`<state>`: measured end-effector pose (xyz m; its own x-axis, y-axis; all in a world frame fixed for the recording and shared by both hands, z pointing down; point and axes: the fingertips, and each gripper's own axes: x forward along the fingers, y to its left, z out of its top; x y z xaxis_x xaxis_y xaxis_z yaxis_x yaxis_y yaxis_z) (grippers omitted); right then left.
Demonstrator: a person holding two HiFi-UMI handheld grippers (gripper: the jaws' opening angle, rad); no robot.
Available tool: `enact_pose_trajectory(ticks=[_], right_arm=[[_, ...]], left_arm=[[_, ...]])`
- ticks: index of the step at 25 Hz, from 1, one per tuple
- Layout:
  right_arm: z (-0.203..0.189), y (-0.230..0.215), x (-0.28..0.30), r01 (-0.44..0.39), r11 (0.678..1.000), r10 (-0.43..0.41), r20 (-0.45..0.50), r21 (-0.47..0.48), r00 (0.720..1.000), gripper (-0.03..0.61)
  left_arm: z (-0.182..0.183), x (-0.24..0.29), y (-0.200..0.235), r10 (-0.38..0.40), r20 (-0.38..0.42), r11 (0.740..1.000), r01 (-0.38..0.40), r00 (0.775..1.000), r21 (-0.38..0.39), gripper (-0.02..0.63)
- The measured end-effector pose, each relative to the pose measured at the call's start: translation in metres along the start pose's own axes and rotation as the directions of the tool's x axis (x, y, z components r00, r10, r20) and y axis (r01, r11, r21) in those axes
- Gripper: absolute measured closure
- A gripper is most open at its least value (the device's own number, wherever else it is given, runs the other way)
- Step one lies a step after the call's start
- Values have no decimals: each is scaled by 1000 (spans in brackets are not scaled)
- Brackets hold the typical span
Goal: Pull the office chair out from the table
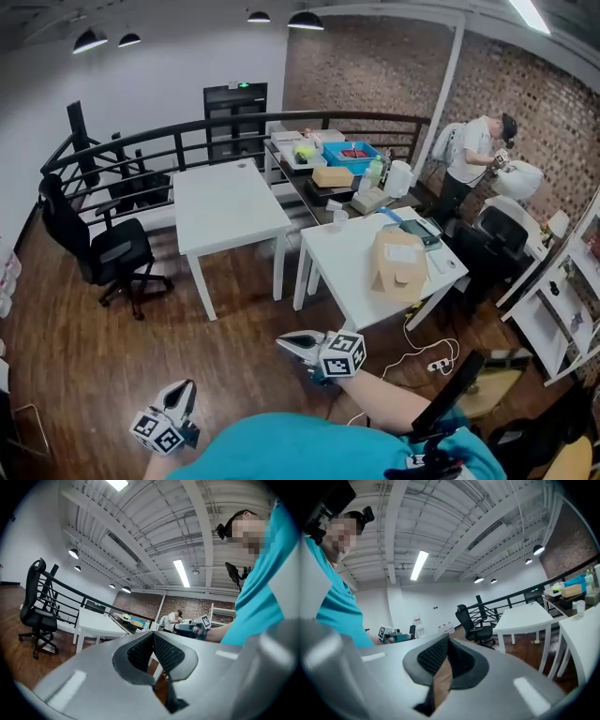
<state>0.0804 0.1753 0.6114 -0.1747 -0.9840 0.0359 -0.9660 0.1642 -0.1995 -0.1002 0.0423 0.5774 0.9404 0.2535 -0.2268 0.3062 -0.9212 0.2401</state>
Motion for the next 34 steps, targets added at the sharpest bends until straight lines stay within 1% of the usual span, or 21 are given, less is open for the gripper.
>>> enact_pose_trajectory(ticks=[2,4,6,10,14,17,19,24,26,29,34], right_arm=[[2,-7,-5,-2,1000,2,8,13,1000,577],[2,-17,-12,0,1000,-1,10,27,1000,577],[1,-26,-18,1,1000,-1,1,14,1000,577],[-2,-44,-32,13,1000,-13,0,6,1000,577],[-5,-56,-35,15,1000,-15,9,2,1000,577],[-4,-59,-36,14,1000,-14,13,-4,1000,577],[-4,-62,-37,15,1000,-15,12,-4,1000,577],[-3,-63,-42,19,1000,-18,13,-24,1000,577],[-3,-63,-43,21,999,-20,18,-27,1000,577],[-2,-65,-49,28,999,-28,27,-27,999,577],[-1,-68,-55,37,999,-36,41,-25,999,577]], left_arm=[[-2,-5,6,67,16,998,-67,998,-7,594],[-6,-1,7,97,36,995,-96,995,-26,594],[-10,9,3,91,42,995,-90,995,-29,594],[-20,35,-2,69,28,998,-68,997,-11,594],[-20,48,-9,21,26,1000,-21,999,7,594],[-26,46,0,61,9,998,-61,998,13,594],[-27,48,1,55,12,998,-55,998,24,594],[-32,52,1,52,2,999,-52,999,5,594],[-32,52,-1,45,-5,999,-45,999,12,594],[-29,59,-11,-1,-2,1000,1,1000,22,594],[-44,59,3,41,-24,999,-41,999,11,594]])
